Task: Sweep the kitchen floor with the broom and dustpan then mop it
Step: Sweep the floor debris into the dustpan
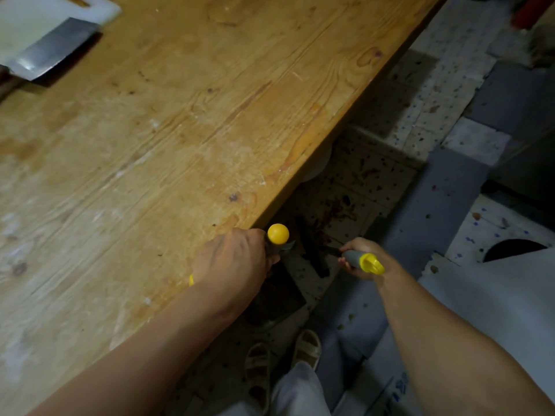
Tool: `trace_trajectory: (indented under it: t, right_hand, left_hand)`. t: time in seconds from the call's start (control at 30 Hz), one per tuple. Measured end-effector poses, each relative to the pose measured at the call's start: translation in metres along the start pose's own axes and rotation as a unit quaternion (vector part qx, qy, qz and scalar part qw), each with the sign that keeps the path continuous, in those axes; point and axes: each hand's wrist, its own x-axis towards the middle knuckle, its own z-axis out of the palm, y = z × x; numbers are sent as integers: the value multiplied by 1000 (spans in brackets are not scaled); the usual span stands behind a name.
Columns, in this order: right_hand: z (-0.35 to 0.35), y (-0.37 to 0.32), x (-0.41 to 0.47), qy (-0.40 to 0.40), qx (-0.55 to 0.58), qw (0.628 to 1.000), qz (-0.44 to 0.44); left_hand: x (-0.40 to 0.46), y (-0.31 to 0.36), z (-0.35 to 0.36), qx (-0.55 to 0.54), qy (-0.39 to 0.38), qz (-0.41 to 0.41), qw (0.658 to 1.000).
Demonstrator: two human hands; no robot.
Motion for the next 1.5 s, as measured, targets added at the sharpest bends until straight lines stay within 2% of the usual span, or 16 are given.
trace_trajectory:
  t: [0.2, 0.37, 0.53, 0.67, 0.9, 1.13, 1.3, 1.5]
  right_hand:
    - [-27, -32, 26, 63, -48, 996, -52]
    - [-41, -47, 19, 73, -46, 994, -73]
    - [-35, -49, -11, 40, -11, 997, -66]
    - [-21, -26, -32, 28, 24, 998, -50]
    - [2, 8, -56, 36, 15, 999, -29]
    - [9, 14, -57, 18, 14, 1000, -8]
    - [-1, -6, -36, -10, 7, 999, 36]
    - [-28, -49, 0, -27, 15, 999, 41]
  left_hand:
    - [20, 16, -4, -3, 8, -9, 1000]
    - [26, 20, -4, -12, 18, -10, 1000]
    - [20, 18, -9, -15, 29, 14, 999]
    - [13, 12, -13, -15, 40, 37, 998]
    - [2, 0, -15, -28, 40, 74, 996]
    - [10, -1, -23, -25, 35, 80, 996]
    - [36, 15, -28, -18, 28, 74, 997]
    - [80, 45, -34, -20, 20, 49, 998]
